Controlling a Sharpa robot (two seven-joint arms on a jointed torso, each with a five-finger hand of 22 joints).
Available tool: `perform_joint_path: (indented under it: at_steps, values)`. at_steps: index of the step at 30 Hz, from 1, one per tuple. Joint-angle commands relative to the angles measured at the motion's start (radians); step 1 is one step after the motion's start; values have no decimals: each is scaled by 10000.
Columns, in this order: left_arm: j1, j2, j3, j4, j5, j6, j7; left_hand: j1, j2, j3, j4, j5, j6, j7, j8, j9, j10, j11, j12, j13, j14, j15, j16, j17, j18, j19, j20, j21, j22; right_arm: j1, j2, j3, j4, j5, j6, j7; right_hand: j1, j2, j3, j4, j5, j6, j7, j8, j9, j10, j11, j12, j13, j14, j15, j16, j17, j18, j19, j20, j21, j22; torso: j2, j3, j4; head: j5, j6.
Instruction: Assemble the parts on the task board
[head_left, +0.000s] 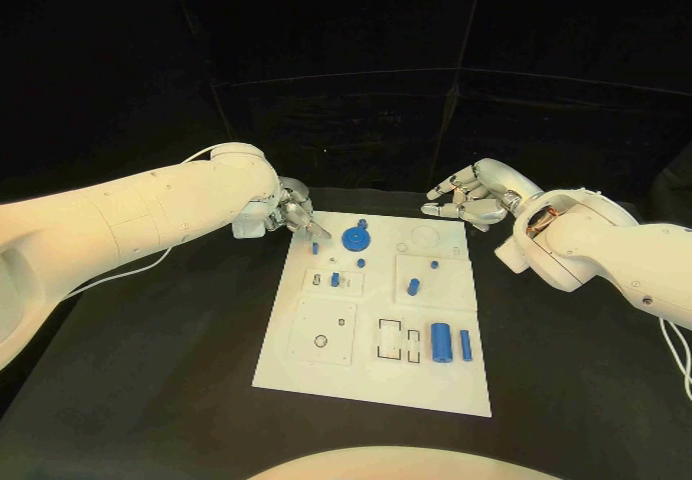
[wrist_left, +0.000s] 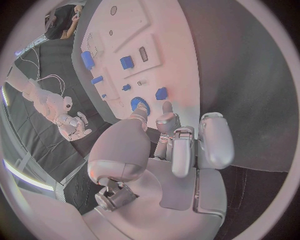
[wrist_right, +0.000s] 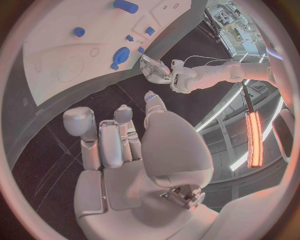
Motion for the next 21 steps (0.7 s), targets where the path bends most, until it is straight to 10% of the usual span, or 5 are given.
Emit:
perform_joint_path:
  at_steps: [1, 21]
  values:
    - [-20, 76, 2, -115, -178, 380, -2, -30, 80, -84, 17, -27, 106, -4, 50, 7, 71, 10, 51, 12, 1054, -1, 33, 2634, -11, 40, 21, 41, 17, 17, 16, 8, -1, 23, 34, 103, -32, 100, -36, -2, 27, -53, 2, 51, -3, -91, -2, -39, -13, 341, -24, -48, -4, 122, -58, -11, -46, -1, -1, 1, 6, 3, -13]
    - [-165, 286, 2, -375, -474, 656, -45, 163, 158, -179, -38, -25, 243, -75, 192, 61, 115, -52, 108, 57, 1054, -53, 33, 2634, -20, 57, -24, 77, 75, 17, 24, 8, -1, 23, 46, 106, -16, 118, -36, 0, 47, -56, 2, 53, -4, -90, -3, -35, -12, 343, -24, -50, -3, 123, -57, -11, -53, -9, -5, 1, 11, -7, -66]
